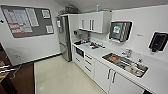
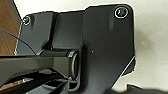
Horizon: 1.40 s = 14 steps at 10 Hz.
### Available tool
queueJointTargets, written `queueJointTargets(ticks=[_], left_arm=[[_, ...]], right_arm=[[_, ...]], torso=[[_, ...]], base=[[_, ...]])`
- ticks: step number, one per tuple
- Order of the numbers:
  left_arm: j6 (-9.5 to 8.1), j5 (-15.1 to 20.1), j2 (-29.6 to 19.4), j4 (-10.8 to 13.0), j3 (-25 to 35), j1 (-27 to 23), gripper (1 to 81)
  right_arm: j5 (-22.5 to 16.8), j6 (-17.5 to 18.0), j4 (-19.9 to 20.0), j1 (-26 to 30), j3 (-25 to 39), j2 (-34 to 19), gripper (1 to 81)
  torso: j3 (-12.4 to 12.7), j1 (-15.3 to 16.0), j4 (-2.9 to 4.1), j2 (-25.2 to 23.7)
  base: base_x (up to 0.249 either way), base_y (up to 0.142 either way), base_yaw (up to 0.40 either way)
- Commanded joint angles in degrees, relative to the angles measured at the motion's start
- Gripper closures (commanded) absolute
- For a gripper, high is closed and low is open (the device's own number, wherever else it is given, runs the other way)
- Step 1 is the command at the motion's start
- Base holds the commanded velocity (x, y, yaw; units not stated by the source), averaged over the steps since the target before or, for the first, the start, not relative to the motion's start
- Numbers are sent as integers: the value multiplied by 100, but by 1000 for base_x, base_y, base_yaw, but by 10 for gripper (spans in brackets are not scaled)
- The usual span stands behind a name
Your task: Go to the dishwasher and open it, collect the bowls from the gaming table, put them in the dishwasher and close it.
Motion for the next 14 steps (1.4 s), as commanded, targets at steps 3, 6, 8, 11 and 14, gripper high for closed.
queueJointTargets(ticks=[3, 6, 8, 11, 14], left_arm=[[52, 264, -165, 68, 144, -194, 10], [43, 255, -543, 130, 690, -96, 10], [43, 255, -535, 104, 681, -96, 10], [43, 255, -517, 104, 655, -96, 10], [43, 255, -552, 130, 655, -61, 10]], right_arm=[[-78, 17, 20, 105, 175, -229, 10], [-69, 17, -50, 52, 747, -502, 10], [-69, 8, -6, 52, 712, -475, 10], [-69, 8, -50, 43, 668, -502, 10], [-77, -19, -50, 43, 668, -467, 10]], torso=[[0, 0, 0, 0], [0, 0, 0, 0], [0, 0, 0, 0], [0, 0, 0, 0], [0, 0, 0, 0]], base=[[0, 0, 381], [0, 0, 381], [0, 0, 381], [0, 0, 381], [0, 0, 381]])
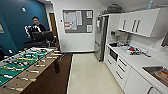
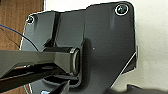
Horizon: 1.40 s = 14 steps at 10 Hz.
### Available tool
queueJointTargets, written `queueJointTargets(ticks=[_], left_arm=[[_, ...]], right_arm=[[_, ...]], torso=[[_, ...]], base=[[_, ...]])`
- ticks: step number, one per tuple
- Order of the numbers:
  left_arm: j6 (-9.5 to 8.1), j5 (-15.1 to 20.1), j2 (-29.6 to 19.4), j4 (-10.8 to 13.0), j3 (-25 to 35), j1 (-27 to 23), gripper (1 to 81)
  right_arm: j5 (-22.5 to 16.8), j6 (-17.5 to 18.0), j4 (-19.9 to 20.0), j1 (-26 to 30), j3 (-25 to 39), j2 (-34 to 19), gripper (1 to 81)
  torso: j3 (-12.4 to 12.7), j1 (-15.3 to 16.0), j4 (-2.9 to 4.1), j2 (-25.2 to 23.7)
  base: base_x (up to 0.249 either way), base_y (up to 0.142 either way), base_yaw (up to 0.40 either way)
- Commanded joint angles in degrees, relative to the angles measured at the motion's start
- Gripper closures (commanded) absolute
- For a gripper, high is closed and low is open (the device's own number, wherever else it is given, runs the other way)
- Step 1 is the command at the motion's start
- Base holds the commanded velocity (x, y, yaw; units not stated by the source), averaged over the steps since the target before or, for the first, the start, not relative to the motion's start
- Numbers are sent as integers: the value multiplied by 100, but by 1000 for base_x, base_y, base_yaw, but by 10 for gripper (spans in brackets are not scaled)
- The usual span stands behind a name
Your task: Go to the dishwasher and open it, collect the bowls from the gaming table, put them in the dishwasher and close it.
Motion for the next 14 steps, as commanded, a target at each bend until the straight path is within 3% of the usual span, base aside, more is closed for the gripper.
queueJointTargets(ticks=[1, 14], left_arm=[[4, 282, -53, 95, -4, -223, 10], [4, 282, 9, 95, -65, -223, 10]], right_arm=[[-266, -19, -51, 203, 6, -10, 10], [-293, 17, -25, 203, -3, 60, 10]], torso=[[0, 0, 0, 0], [0, 0, 0, 0]], base=[[0, 0, 381], [0, 0, 381]])
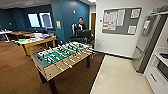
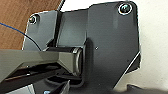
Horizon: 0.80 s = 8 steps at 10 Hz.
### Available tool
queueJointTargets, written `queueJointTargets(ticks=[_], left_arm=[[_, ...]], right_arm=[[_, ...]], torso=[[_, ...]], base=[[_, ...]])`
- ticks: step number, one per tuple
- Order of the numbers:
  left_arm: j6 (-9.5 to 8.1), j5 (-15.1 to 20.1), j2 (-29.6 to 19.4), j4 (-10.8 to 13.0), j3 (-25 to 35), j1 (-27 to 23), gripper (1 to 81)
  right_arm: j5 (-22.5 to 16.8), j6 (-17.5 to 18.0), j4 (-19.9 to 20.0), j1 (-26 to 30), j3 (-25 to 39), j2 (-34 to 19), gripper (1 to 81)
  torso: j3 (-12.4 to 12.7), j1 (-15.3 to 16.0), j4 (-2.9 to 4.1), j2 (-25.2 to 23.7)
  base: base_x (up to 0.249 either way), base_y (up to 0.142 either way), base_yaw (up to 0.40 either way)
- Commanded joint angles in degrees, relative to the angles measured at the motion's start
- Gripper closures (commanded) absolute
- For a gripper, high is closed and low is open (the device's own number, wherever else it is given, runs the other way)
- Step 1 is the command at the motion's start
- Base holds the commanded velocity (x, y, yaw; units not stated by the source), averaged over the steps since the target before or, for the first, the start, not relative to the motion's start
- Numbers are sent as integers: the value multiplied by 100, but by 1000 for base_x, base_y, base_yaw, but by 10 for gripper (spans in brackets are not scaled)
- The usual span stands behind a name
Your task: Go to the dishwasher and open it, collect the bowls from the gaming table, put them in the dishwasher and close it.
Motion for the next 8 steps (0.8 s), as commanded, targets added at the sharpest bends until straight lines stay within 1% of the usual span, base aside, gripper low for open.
queueJointTargets(ticks=[1, 4, 8], left_arm=[[4, 290, 16, 71, -103, -241, 10], [4, 290, 165, 71, -305, -240, 10], [13, 290, 183, 79, -305, -240, 10]], right_arm=[[-288, 5, -27, 214, -3, -5, 10], [-288, 5, -27, 214, -12, -5, 10], [-297, -3, -27, 214, -12, 22, 10]], torso=[[0, 0, 0, 0], [0, 0, 0, 0], [0, 0, 0, 0]], base=[[0, 0, 381], [0, 0, 381], [0, 0, 381]])
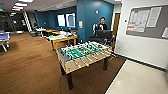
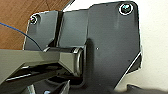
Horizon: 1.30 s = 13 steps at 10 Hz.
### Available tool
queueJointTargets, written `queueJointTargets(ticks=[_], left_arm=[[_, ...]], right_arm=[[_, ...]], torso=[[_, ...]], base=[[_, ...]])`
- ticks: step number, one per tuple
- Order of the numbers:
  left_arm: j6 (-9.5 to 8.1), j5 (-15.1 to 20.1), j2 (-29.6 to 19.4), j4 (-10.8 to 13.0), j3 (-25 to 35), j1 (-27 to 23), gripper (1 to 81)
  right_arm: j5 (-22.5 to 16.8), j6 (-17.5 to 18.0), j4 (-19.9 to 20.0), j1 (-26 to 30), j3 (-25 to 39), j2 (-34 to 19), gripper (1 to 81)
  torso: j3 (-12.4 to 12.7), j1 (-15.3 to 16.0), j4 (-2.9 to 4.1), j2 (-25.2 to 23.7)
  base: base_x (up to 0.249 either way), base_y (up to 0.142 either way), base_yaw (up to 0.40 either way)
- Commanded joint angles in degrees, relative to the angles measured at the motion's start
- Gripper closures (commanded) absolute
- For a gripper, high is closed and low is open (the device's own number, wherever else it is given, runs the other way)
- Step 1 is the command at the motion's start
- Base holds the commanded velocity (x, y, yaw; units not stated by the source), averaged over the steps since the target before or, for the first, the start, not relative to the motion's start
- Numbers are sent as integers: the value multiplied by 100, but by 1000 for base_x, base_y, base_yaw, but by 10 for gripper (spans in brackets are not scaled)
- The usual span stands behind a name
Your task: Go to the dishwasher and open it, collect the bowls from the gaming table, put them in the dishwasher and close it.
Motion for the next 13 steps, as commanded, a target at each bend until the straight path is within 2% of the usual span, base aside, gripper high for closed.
queueJointTargets(ticks=[1, 13], left_arm=[[13, 288, -34, 77, -21, -240, 10], [4, 305, -8, 86, -30, -240, 10]], right_arm=[[-303, -12, -45, 215, -1, 21, 10], [-312, -12, -45, 215, -53, 39, 10]], torso=[[0, 0, 0, 0], [0, -2, 0, 0]], base=[[0, 0, 381], [0, 0, 381]])
